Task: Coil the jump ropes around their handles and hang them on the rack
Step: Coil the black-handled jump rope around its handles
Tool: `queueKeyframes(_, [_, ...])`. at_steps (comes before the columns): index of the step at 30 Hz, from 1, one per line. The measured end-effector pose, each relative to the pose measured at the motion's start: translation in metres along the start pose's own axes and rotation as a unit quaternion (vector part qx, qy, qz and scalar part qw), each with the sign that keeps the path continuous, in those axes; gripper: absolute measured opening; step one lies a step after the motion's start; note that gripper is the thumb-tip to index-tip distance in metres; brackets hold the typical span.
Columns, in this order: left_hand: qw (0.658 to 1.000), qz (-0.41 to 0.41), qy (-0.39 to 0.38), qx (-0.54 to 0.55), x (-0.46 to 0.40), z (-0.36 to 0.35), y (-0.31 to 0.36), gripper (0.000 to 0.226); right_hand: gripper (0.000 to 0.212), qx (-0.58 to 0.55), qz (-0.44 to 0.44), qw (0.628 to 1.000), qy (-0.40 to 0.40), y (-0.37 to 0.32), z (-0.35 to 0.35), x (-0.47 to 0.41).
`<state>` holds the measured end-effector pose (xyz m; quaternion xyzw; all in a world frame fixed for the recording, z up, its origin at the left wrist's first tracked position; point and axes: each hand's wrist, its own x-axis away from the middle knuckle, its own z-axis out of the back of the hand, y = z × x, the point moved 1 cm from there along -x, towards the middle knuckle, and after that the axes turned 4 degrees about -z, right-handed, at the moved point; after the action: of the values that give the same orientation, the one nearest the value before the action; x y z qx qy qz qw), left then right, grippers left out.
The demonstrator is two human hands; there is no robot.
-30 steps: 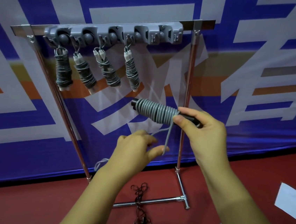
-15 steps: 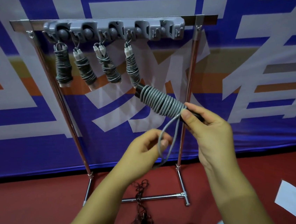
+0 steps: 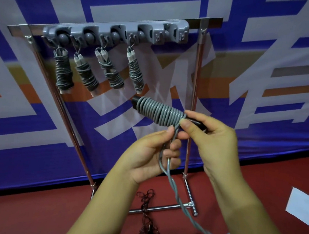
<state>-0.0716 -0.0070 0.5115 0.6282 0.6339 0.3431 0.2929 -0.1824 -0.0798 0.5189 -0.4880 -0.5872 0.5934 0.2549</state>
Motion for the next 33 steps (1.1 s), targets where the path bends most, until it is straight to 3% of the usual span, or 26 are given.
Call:
queueKeyframes(5, [1.0,-0.004,0.024,-0.011,0.001,0.004,0.0,0.017,0.019,-0.006,-0.034,0.999,-0.026,-0.001,0.002,0.001])
queueKeyframes(12, [0.989,-0.09,0.064,-0.103,0.01,0.003,0.002,0.018,0.024,-0.072,-0.092,0.987,-0.111,-0.006,0.007,0.003])
queueKeyframes(15, [0.982,-0.123,0.065,-0.132,0.015,0.0,0.001,0.02,0.033,-0.123,-0.118,0.98,-0.107,-0.007,0.007,0.007])
queueKeyframes(22, [0.96,-0.192,0.1,-0.178,0.03,-0.006,0.002,0.02,0.022,-0.184,-0.111,0.975,-0.048,-0.011,-0.001,0.017])
queueKeyframes(24, [0.958,-0.183,0.1,-0.198,0.033,-0.005,0.002,0.018,0.023,-0.204,-0.127,0.97,-0.042,-0.012,-0.004,0.018])
queueKeyframes(29, [0.975,-0.059,0.051,-0.211,0.035,0.001,0.011,0.017,0.025,-0.202,-0.168,0.963,-0.054,-0.011,-0.008,0.023])
queueKeyframes(33, [0.936,-0.082,0.068,-0.336,0.029,0.002,0.021,0.026,0.026,-0.17,-0.157,0.972,-0.047,-0.01,-0.006,0.025])
